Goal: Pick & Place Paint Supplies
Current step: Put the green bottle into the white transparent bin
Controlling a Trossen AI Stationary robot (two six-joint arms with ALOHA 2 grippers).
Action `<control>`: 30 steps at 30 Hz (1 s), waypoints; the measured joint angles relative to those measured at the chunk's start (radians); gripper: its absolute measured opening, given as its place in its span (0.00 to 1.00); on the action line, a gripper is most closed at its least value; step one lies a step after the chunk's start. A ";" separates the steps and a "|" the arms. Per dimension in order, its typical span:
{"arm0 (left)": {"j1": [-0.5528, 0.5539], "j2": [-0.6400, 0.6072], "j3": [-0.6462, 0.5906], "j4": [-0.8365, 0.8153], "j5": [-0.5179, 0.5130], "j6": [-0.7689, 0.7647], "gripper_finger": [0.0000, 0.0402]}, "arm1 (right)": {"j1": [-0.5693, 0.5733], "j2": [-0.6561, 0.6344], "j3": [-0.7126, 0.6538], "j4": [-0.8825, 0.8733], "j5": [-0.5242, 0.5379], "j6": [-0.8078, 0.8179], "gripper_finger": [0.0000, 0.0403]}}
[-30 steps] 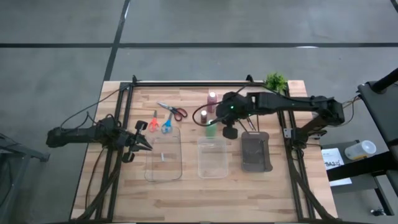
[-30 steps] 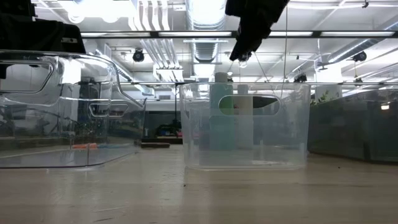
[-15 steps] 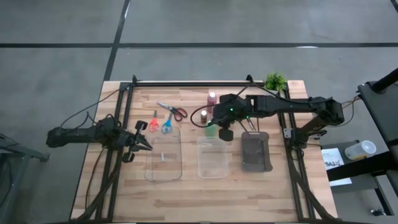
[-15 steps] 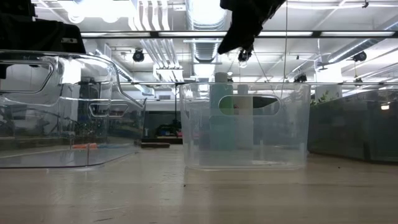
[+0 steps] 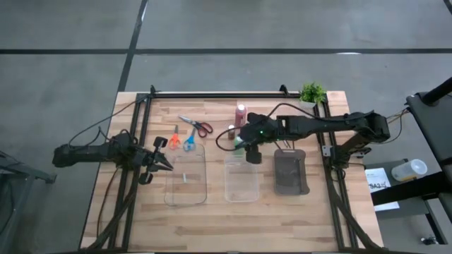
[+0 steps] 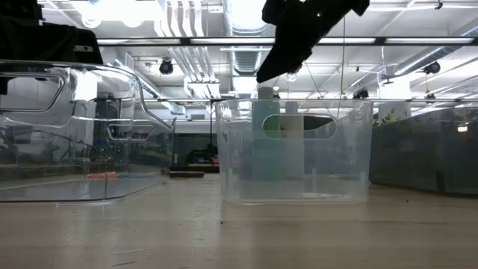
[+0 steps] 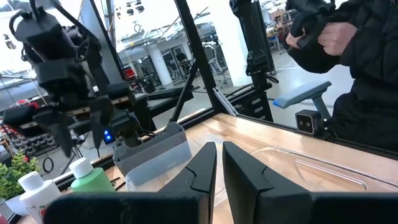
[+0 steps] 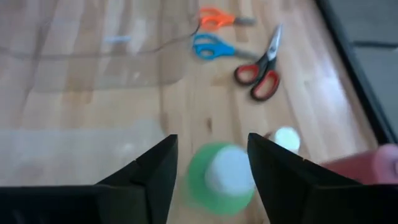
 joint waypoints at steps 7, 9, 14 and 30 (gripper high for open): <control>0.000 0.000 0.000 0.000 0.002 0.000 0.09 | 0.000 -0.011 -0.104 0.164 0.109 -0.022 0.48; 0.000 0.000 0.000 0.000 0.002 0.000 0.09 | -0.001 -0.021 -0.117 0.172 0.113 -0.018 0.48; 0.000 0.000 0.000 0.000 0.002 0.000 0.09 | 0.001 -0.046 -0.155 0.175 0.112 0.031 0.48; 0.000 0.000 0.000 0.000 -0.001 0.000 0.09 | -0.002 -0.047 -0.280 0.383 0.113 0.082 0.48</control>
